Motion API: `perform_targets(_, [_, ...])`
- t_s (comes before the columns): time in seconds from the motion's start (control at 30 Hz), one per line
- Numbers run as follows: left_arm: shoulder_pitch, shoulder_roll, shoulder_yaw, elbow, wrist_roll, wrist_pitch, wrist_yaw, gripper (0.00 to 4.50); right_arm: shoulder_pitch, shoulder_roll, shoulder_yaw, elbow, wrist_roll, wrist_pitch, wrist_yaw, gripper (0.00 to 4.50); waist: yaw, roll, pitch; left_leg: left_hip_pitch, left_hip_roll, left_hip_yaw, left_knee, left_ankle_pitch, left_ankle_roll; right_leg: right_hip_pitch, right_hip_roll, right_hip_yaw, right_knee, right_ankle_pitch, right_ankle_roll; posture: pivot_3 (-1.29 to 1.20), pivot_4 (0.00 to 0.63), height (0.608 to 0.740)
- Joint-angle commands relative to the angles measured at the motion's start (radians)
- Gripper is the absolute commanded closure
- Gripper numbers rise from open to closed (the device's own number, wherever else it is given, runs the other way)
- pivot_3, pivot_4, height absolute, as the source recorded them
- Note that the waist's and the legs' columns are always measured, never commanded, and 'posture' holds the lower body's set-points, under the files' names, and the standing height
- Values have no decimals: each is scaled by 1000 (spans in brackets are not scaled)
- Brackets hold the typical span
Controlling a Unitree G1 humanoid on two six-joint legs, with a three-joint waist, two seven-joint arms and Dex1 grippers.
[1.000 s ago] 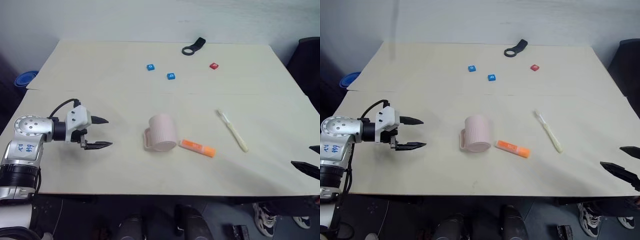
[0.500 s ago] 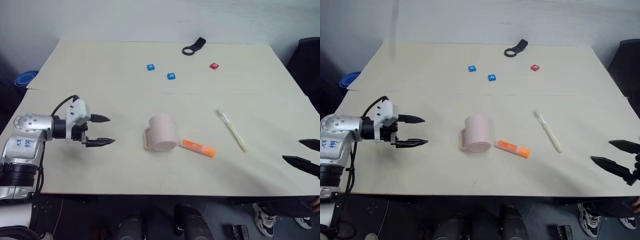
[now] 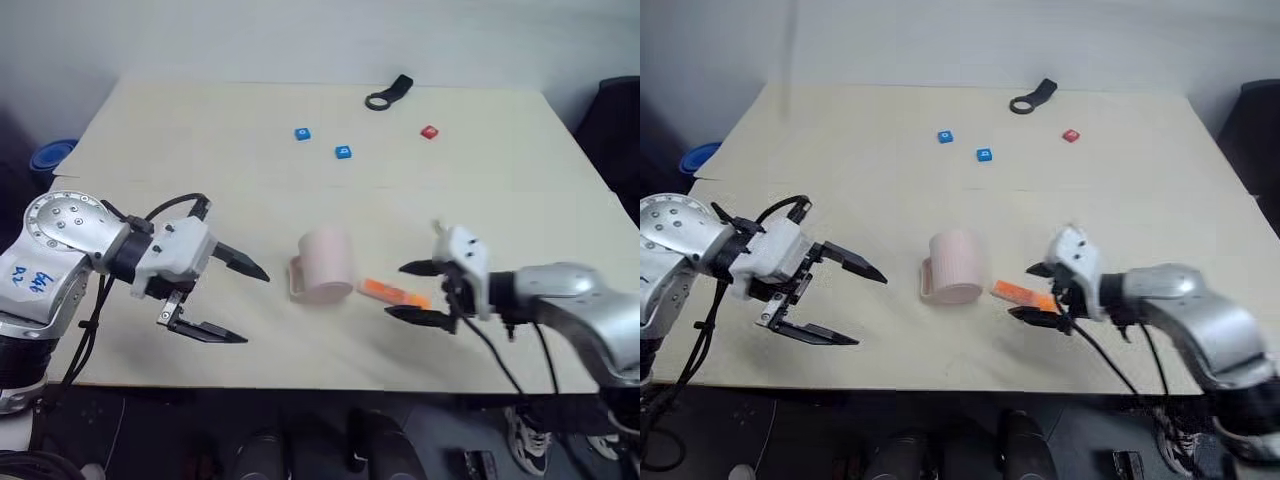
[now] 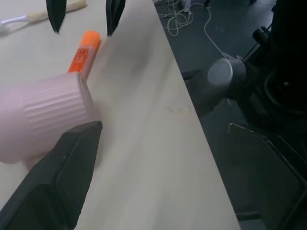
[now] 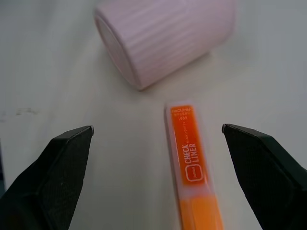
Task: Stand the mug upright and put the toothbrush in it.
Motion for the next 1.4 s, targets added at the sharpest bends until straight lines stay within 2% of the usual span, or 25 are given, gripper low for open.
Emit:
perform_targets(0.03, [-18, 3, -7, 6, 15, -35, -27, 27, -2, 28, 89, 51, -75, -29, -5, 0, 0, 0, 0, -1, 0, 0, 0, -1, 1, 0, 0, 0, 0, 0, 0, 0, 150, 740])
perform_targets(0.17, [-26, -12, -4, -9, -5, -14, -3, 27, -14, 75, 126, 144, -162, -62, -61, 0, -6, -1, 0, -1, 0, -1, 0, -2, 3, 0, 0, 0, 0, 1, 2, 0, 150, 740])
perform_targets(0.33, [-29, -29, -3, -14, 0, -6, 9, 27, -1, 98, 136, 178, -198, -81, -60, 0, -10, -1, -1, 2, 0, 0, 1, -2, 3, 2, 0, 2, 0, 2, 3, 0, 150, 740])
perform_targets(0.43, [-37, -39, -8, -4, 8, -14, 8, 0, 10, 110, 127, 183, -206, -88, -69, 520, -9, -2, -1, 2, 0, 0, 1, -2, 3, 2, 0, 2, 0, 2, 3, 0, 150, 740])
perform_targets(0.6, [-75, -67, -25, 34, 26, -26, 7, 0, 26, 119, 114, 164, -214, -93, -74, 2268, -7, -2, -1, 2, 0, 0, 1, -2, 3, 2, 0, 2, 1, 2, 3, 0, 150, 740])
perform_targets(0.73, [-99, -98, -35, 66, 36, -39, 5, 0, 39, 119, 98, 125, -211, -73, -83, 3426, -7, -2, -1, 2, 0, 0, 1, -2, 3, 3, 0, 2, 1, 2, 3, 0, 150, 740])
perform_targets(0.8, [-111, -113, -40, 79, 33, -36, 4, 0, 62, 110, 86, 71, -202, -96, -73, 3418, -6, -2, -1, 2, 0, 0, 1, -2, 3, 2, 0, 2, 1, 2, 3, 0, 150, 740])
perform_targets(0.9, [-144, -152, -55, 110, 36, -36, 13, 0, 83, 127, -36, -52, -135, -4, -131, 3418, -4, -1, -1, 0, 0, -2, 0, -2, 3, 2, 0, 1, 0, 2, 3, 0, 150, 740])
perform_targets(1.03, [-201, -233, -61, 141, 19, -5, 60, 0, 59, 96, -399, -82, -60, 123, -238, 3418, -1, 0, 0, -1, 0, -1, 1, -2, 4, 1, -1, 1, 0, 3, 5, 0, 150, 740])
perform_targets(1.1, [-245, -297, -73, 152, 13, 16, 97, 0, 106, 32, -552, -38, -83, 89, -231, 3418, 18, 0, 0, -2, -2, -2, 2, -2, 5, 2, -1, 1, 0, 3, 6, 0, 150, 740])
perform_targets(1.2, [-285, -356, -92, 156, 10, 21, 96, 0, 196, -41, -706, 108, -154, 26, -255, 3418, 22, -1, -1, -4, -2, -2, 2, -3, 6, 2, -1, -1, -4, 3, 6, 0, 150, 740])
perform_targets(1.3, [-316, -395, -99, 193, 30, -1, 98, 0, 259, -63, -759, 277, -218, -66, -296, 3418, 19, -1, -1, -5, -3, 1, 2, -3, 6, 2, -1, -1, -5, 4, 7, 0, 150, 740])
perform_targets(1.4, [-345, -427, -95, 235, 43, -16, 116, 0, 274, -44, -756, 403, -238, -188, -308, 3418, 7, 0, 0, -3, -3, 1, 2, -2, 7, 2, -1, 2, -4, 5, 8, 0, 150, 740])
